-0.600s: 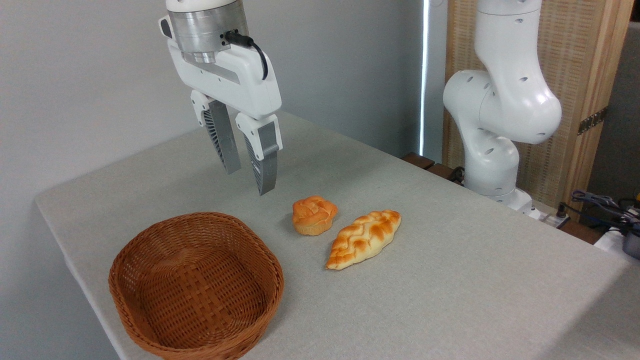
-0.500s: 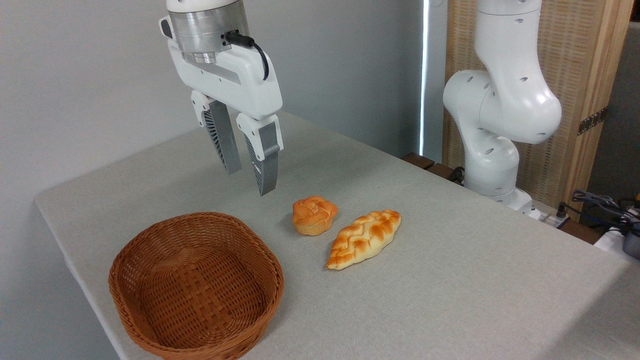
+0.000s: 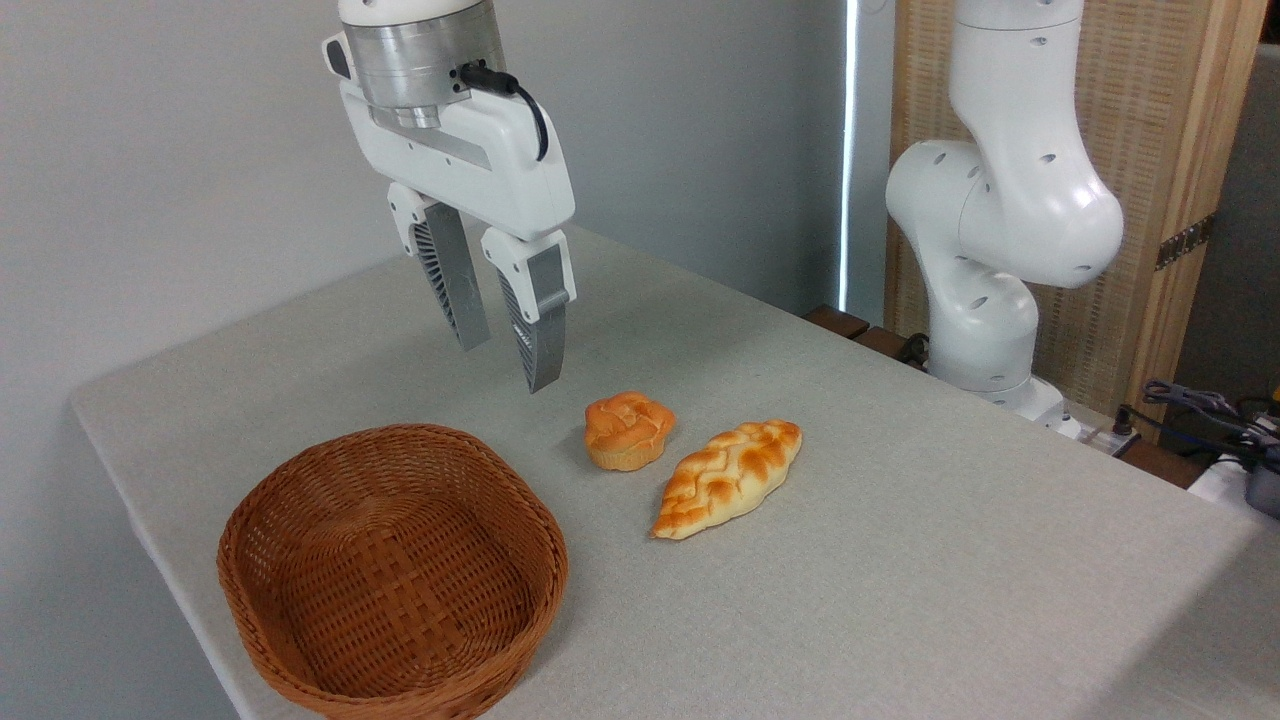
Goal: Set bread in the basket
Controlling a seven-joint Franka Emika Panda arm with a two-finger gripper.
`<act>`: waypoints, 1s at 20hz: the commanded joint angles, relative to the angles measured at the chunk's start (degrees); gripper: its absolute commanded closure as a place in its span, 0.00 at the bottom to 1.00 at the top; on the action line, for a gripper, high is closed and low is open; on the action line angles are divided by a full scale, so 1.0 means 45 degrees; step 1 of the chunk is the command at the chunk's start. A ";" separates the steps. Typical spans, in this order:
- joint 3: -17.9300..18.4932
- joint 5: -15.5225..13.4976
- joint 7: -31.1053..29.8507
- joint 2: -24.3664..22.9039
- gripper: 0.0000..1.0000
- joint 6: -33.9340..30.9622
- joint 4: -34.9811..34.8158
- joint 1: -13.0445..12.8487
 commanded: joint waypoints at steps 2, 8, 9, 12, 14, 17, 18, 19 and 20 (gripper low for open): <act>0.0156 -0.0169 0.0180 -0.0158 0.00 -0.0375 0.0072 -0.0013; 0.0156 -0.0169 0.0180 -0.0177 0.00 -0.0608 0.0052 -0.0032; 0.0156 -0.0150 0.0180 -0.0177 0.00 -0.0668 0.0052 -0.0032; 0.0176 -0.0150 0.0199 -0.0197 0.00 -0.0649 0.0053 -0.0032; 0.0176 -0.0150 0.0200 -0.0197 0.00 -0.0668 0.0052 -0.0032; 0.0176 -0.0150 0.0199 -0.0197 0.00 -0.0668 0.0033 -0.0032; 0.0176 -0.0150 0.0219 -0.0197 0.00 -0.0668 0.0033 -0.0032; 0.0176 -0.0150 0.0200 -0.0216 0.00 -0.0668 0.0033 -0.0032; 0.0195 -0.0169 0.0219 -0.0216 0.00 -0.0668 0.0033 -0.0013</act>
